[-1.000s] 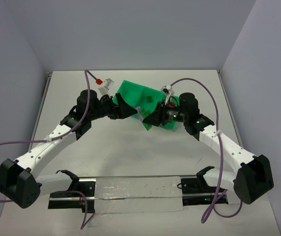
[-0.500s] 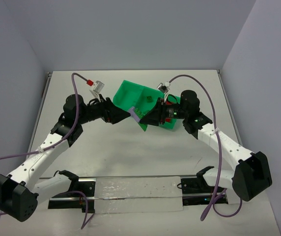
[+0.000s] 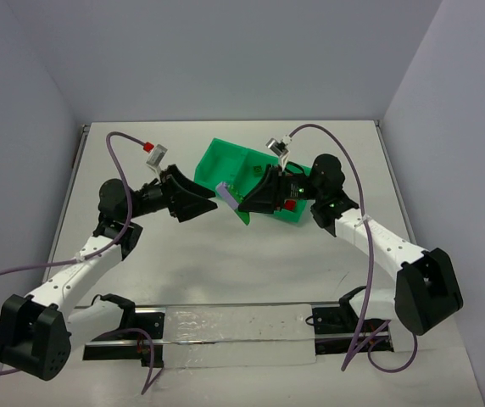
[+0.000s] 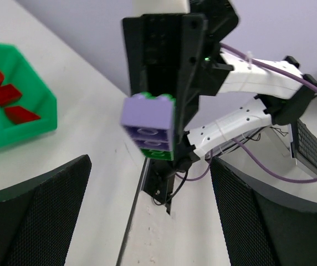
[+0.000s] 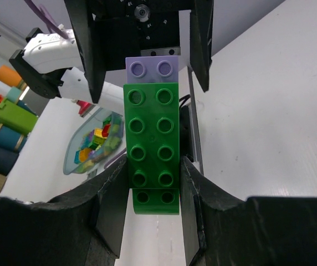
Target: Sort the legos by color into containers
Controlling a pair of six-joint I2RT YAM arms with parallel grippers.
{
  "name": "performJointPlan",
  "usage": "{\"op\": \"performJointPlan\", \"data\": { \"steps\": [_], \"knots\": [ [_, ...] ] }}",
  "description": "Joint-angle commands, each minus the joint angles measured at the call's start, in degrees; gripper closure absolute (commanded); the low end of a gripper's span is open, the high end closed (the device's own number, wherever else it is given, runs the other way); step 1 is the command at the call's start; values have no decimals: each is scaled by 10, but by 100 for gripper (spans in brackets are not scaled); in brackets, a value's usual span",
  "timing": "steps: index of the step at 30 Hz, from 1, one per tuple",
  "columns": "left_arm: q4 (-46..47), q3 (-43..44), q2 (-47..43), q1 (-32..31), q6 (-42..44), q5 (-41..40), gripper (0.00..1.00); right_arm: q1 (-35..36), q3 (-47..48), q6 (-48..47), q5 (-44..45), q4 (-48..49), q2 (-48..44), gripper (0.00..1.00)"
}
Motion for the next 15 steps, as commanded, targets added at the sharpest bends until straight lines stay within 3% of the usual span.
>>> {"op": "performJointPlan", "data": {
  "steps": [1,15],
  "knots": [
    [130,1,14,4,-52,34,5,1,0,20,-21,57,5,86],
    [197,12,67,4,-99,25,14,17,7,9,-24,43,13,85]
  ]
}}
